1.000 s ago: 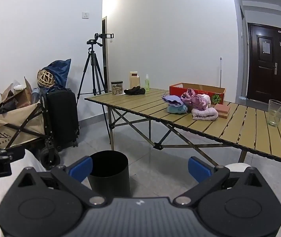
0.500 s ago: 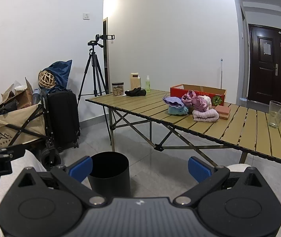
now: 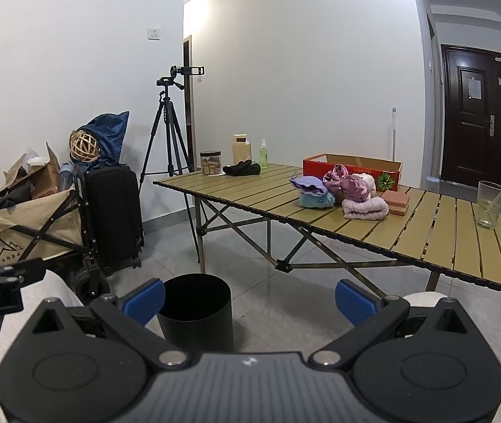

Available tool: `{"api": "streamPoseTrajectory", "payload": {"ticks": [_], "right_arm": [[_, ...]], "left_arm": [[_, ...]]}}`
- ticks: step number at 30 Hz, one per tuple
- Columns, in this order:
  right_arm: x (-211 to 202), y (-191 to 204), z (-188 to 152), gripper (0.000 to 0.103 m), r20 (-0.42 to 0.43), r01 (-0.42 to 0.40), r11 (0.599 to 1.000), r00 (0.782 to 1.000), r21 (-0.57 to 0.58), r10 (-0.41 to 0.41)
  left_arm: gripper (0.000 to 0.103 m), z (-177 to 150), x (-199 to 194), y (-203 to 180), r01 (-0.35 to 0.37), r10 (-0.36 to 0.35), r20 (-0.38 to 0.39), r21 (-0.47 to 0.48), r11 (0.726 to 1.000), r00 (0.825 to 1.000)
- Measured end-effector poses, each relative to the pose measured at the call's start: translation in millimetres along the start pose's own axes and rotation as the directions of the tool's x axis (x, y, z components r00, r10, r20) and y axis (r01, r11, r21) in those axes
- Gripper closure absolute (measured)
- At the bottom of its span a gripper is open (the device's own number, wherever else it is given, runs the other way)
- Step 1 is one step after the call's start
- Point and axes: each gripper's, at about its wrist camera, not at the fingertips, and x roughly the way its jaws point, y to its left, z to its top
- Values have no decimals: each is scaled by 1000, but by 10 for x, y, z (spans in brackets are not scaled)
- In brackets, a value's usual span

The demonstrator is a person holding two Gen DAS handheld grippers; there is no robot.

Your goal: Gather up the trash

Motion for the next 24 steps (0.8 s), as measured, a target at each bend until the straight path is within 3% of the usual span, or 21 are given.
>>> {"api": "streamPoseTrajectory", "payload": {"ticks": [24], "right_arm": [[-122,50,-15,0,19,-8,1000,1000,-11,8]], "left_arm": [[0,-1,-81,-22,0,0,11,3,1000,1000]]}}
